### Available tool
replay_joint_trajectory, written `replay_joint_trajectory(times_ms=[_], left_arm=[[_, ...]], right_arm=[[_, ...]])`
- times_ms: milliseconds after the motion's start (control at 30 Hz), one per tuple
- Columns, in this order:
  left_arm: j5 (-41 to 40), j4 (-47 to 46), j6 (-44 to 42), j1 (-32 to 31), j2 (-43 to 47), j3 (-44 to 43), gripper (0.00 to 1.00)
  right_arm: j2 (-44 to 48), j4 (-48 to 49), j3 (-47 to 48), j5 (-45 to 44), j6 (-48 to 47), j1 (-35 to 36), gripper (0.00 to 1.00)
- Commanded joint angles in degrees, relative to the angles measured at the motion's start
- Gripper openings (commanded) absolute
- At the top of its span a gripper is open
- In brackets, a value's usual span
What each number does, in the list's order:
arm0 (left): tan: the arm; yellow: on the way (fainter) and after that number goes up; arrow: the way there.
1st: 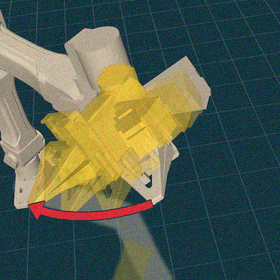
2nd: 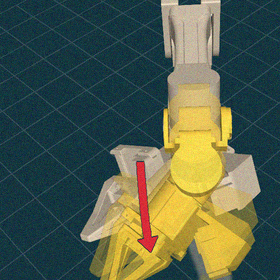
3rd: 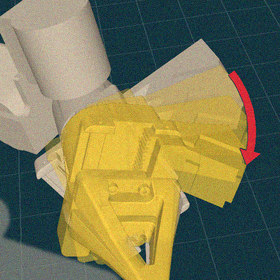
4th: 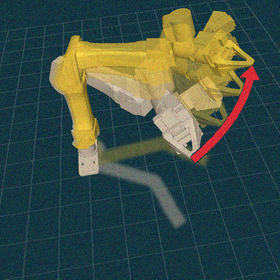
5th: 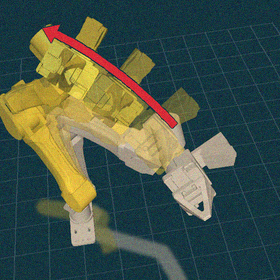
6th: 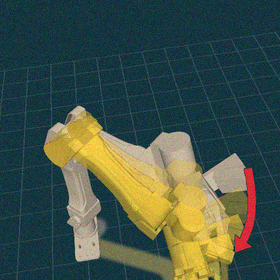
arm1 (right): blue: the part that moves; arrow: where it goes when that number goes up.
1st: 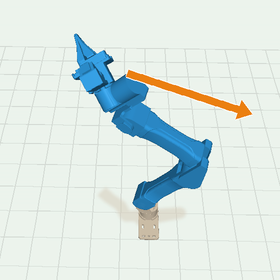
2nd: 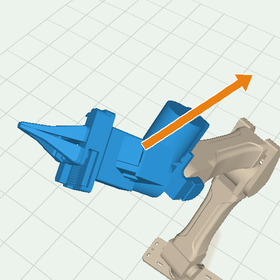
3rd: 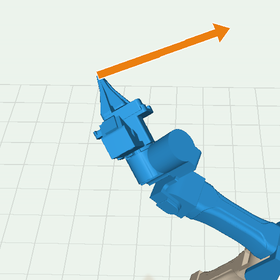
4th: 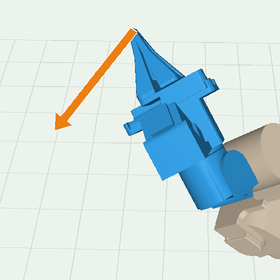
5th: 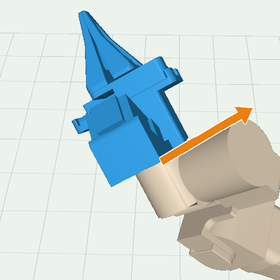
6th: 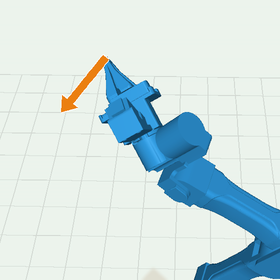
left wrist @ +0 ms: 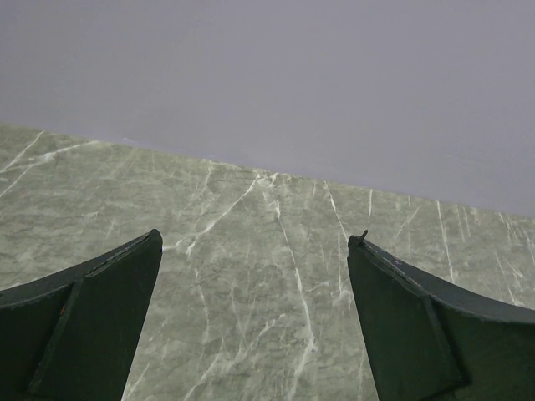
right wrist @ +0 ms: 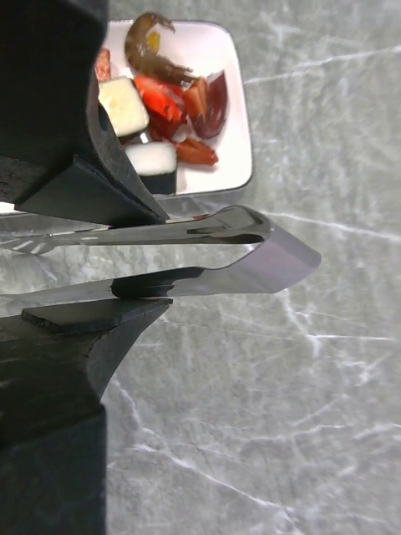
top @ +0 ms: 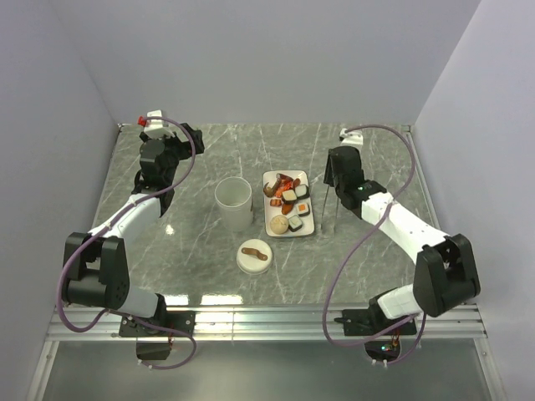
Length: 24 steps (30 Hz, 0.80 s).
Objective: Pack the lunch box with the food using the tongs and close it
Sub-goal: Grab the clamp with the right arm
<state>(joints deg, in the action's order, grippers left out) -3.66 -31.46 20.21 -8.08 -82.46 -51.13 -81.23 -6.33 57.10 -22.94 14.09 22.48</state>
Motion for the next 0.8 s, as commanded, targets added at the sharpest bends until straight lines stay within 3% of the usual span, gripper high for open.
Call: replay_joint_trajectory(times_ms=[0,367,600,767], left_arm=[[1.0,-1.9,-0.5,-0.2,1.8,-0.6,1.0],[0.1,-2.5,-0.8,-0.2,1.9,-0.1,0.99],[-0.5,-2.1,-0.9,-0.2,2.6,0.2,0.99],[-0.7,-1.8,-0.9,-0.2,2.7,0.2,0.99]], right_arm=[[4.8,9.7,-1.8,-6.8,-2.3,2.6,0.45],[13.6,29.2,-8.6,-10.2,-12.2,9.6,0.44],[15.3,35.7,-9.6,-3.9,-15.6,10.6,0.44],[14.5,36.6,-9.3,5.3,-15.2,10.7,0.45]])
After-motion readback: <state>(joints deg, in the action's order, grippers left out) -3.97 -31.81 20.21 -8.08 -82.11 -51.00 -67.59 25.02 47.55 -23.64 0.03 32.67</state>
